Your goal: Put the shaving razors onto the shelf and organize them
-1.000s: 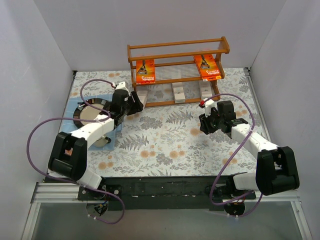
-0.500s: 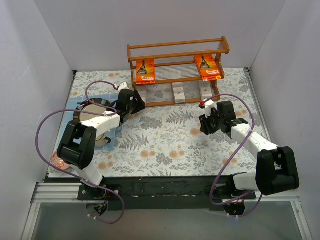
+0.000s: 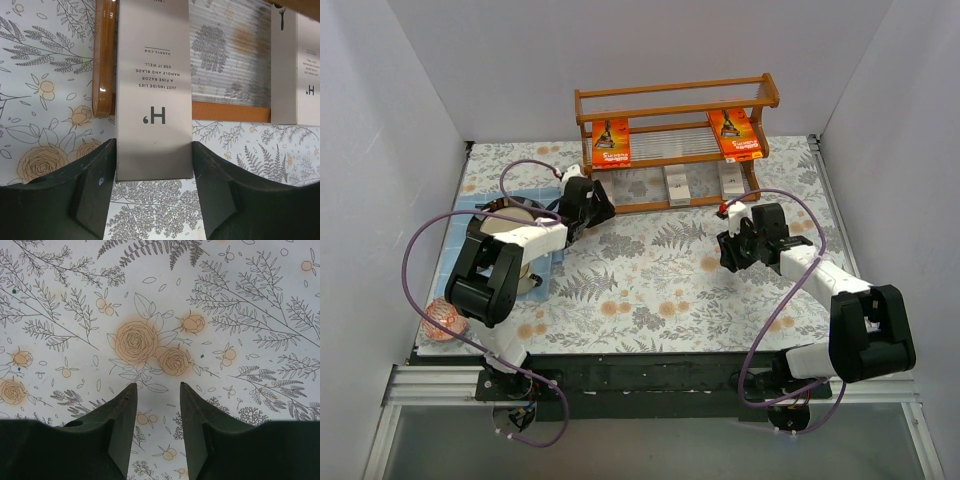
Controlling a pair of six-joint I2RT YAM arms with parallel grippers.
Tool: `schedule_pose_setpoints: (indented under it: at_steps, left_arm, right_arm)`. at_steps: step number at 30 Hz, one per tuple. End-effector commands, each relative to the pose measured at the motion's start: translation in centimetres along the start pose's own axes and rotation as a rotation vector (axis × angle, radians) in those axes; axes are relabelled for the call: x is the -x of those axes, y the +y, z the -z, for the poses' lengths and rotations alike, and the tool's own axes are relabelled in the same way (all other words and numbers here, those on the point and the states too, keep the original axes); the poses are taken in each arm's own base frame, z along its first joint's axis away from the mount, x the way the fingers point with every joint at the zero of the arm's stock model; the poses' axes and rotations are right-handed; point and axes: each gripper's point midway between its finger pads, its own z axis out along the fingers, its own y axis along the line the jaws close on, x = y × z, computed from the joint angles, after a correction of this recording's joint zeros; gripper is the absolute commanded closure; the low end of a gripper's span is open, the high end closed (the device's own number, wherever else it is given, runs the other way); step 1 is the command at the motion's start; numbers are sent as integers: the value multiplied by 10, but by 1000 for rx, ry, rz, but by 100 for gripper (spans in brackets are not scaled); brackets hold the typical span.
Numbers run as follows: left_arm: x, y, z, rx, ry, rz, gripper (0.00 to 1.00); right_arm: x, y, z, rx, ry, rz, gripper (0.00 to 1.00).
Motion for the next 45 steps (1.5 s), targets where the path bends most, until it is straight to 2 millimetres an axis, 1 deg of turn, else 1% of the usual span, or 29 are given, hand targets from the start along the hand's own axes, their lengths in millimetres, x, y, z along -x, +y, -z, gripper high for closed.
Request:
schedule_pose_setpoints:
  at_steps: [1,4,6,10,15,16,17,18,19,21,22,23,25,26,27,29,31,32,33,35,37,38,40,41,42,43,44,45]
  left_arm:
    - [25,10,-1,89,-77,-11,100]
    - [29,9,2,88,-89,-34,100]
    - [28,9,3,87,-89,-65,100]
    - [23,15,2,103,-84,-101,100]
    - [19,15,1,104,-77,-113,100]
    - [20,15,0,103,-79,-113,98]
    - [19,15,0,107,-76,-114,94]
    - [20,15,0,106,-77,-116,86]
    - [21,13,0,105,-80,-116,81]
    - [22,15,1,113,-78,-124,73]
    - [23,14,3,112,-78,-134,66]
    - [22,14,4,116,-72,-137,63]
    - [23,13,7,121,-58,-129,52]
    - [22,12,9,117,-48,-127,48]
    - [23,8,11,104,-44,-124,45]
    - [26,7,14,102,-47,-121,39]
    - [27,7,17,100,-50,-130,37]
    - [28,7,18,100,-52,-131,37]
    - [29,8,19,104,-57,-139,33]
    - [29,12,23,112,-61,-150,29]
    - [25,15,27,113,-52,-159,28]
    - [26,13,33,105,-48,-158,28]
    - [22,13,40,91,-31,-150,32]
    - [13,16,46,83,-2,-145,34]
    - [14,12,55,60,-3,-134,36]
    - [10,10,60,39,12,-120,46]
    - [-3,15,64,36,42,-115,54]
    - [-8,7,71,-14,63,-102,69]
  right_arm:
    - [19,-7,-1,-12,-51,17,53]
    - [21,-6,-1,-10,-55,14,53]
    - [20,-6,-2,-6,-53,11,53]
    - [22,-7,-3,-8,-55,12,53]
    - [21,-7,-3,-12,-57,16,53]
    - [21,-7,-2,-13,-60,16,53]
    - [19,-6,-2,-12,-59,15,53]
    - [17,-6,-2,-12,-57,15,53]
    - [16,-6,-2,-12,-57,15,53]
    - [14,-5,-2,-12,-57,15,52]
    - [14,-5,-2,-14,-58,15,52]
    - [14,-5,-1,-12,-59,15,52]
    - [15,-5,-1,-13,-63,17,52]
    - [15,-5,-1,-12,-62,16,52]
    - [16,-4,-1,-10,-62,16,52]
    - [21,-6,0,-13,-71,19,52]
    - [26,-7,1,-17,-78,25,52]
    - [26,-7,2,-17,-79,27,52]
    - [28,-8,2,-19,-81,31,52]
    - [30,-9,3,-22,-86,33,52]
    - [31,-9,4,-25,-88,35,52]
    - [31,-9,5,-25,-90,36,52]
    - [29,-8,5,-24,-85,37,52]
    - [29,-8,6,-26,-86,36,52]
    - [27,-8,6,-27,-83,37,52]
    - [26,-8,6,-26,-82,36,52]
    - [26,-7,7,-27,-83,37,52]
    - [25,-7,6,-24,-81,36,52]
